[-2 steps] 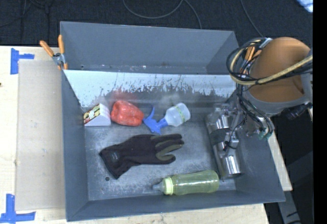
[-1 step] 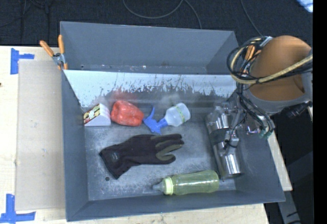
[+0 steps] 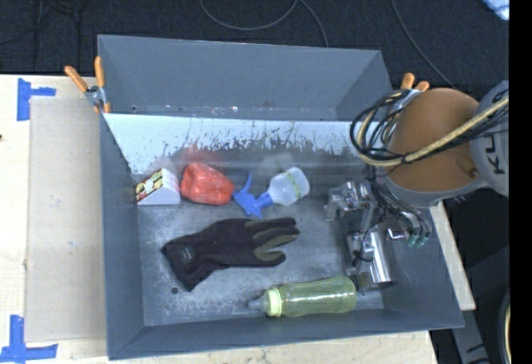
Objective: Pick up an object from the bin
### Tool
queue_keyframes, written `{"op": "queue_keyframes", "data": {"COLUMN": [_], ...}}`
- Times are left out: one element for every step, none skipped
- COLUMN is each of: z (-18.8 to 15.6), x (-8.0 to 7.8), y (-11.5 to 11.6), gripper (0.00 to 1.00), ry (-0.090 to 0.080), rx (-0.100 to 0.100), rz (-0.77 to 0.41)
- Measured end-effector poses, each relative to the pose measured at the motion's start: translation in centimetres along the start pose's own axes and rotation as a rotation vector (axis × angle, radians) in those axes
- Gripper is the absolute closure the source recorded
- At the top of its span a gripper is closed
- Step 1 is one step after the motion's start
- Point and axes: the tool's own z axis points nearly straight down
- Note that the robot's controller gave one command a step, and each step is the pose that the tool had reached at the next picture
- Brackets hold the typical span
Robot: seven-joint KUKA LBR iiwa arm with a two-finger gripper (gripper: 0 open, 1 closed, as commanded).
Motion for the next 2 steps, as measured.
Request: {"op": "queue_keyframes", "data": {"z": [1.0, 1.2], "x": [2.9, 4.8], "y": [4.1, 7.4], "gripper": [0.0, 0.0], "ry": [0.004, 0.004], "rx": [-0.001, -0.003], "rz": [-0.242, -0.221]}}
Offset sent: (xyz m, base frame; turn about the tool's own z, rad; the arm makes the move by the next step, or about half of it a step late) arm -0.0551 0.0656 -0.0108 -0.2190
